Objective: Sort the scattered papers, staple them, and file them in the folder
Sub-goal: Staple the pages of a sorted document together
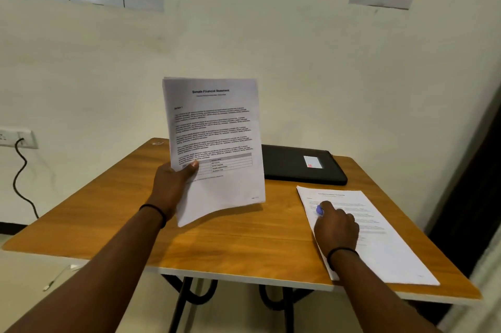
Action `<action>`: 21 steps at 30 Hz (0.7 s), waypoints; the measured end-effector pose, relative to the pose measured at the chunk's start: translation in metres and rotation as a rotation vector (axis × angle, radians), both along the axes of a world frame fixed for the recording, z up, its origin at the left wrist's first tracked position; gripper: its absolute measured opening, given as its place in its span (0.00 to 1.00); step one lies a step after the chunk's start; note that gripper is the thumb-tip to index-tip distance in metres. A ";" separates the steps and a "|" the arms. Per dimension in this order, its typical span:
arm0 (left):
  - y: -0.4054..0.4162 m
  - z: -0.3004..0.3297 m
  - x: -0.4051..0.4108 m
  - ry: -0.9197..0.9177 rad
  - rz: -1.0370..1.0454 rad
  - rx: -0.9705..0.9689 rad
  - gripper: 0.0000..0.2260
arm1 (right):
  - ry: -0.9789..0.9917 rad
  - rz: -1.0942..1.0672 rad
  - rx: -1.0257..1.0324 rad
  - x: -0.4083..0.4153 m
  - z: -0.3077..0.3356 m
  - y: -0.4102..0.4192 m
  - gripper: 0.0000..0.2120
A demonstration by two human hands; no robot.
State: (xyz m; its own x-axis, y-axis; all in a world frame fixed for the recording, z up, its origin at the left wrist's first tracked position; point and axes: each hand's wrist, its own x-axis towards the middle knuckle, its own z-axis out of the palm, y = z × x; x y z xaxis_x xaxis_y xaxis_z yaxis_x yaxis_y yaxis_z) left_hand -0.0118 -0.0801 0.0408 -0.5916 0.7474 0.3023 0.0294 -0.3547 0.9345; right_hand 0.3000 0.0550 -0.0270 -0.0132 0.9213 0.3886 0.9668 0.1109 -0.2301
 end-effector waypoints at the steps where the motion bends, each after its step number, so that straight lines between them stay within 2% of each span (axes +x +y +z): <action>1: 0.000 -0.001 -0.001 0.001 -0.004 0.003 0.06 | 0.009 0.014 -0.002 0.000 0.003 0.000 0.16; 6: -0.005 0.003 -0.008 -0.064 -0.021 0.062 0.09 | 0.208 0.191 -0.003 -0.026 0.016 -0.009 0.12; 11: -0.023 0.025 -0.035 -0.106 0.107 0.152 0.13 | 0.349 0.485 -0.033 -0.105 0.024 -0.041 0.05; 15: -0.051 0.039 -0.072 -0.091 0.181 0.185 0.15 | 0.393 0.614 -0.073 -0.184 0.019 -0.069 0.05; 21: -0.098 0.047 -0.117 -0.033 0.234 0.221 0.13 | 0.319 0.753 -0.065 -0.280 -0.002 -0.096 0.04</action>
